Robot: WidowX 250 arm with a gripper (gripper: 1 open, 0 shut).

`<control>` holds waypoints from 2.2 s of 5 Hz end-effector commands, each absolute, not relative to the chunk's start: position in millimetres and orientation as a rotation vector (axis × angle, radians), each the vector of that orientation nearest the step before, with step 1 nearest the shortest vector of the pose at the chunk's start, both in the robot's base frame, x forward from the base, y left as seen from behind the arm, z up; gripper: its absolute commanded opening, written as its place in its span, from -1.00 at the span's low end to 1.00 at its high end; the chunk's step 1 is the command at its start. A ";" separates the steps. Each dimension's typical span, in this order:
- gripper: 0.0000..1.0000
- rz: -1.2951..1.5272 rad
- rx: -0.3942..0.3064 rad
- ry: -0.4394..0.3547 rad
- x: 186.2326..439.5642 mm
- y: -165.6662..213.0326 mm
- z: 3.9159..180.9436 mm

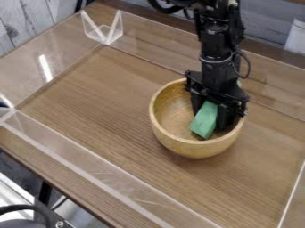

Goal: Put the green block in the brown bowl

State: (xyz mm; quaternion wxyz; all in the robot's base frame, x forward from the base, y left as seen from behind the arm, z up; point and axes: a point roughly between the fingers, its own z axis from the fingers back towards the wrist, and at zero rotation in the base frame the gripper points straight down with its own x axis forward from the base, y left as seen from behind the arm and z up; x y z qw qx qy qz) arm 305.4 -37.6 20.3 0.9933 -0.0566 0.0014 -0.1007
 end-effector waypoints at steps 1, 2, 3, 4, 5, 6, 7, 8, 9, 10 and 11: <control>-1.00 -0.166 -0.104 0.093 292.3 -25.8 -8.4; -1.00 -0.155 -0.104 0.100 291.0 -22.4 -9.0; -1.00 -0.144 -0.104 0.107 289.6 -18.9 -9.5; -1.00 -0.134 -0.104 0.114 288.3 -15.7 -10.0; -1.00 -0.123 -0.104 0.122 286.8 -12.4 -10.5; -1.00 -0.113 -0.105 0.129 285.4 -9.3 -10.8; -1.00 -0.103 -0.105 0.136 283.8 -6.2 -10.7; -1.00 -0.092 -0.105 0.143 282.2 -2.7 -10.3; -1.00 -0.082 -0.105 0.150 280.5 0.6 -10.0; -1.00 -0.071 -0.105 0.157 278.9 3.7 -8.8; 1.00 -0.064 -0.106 0.161 276.6 5.6 -5.5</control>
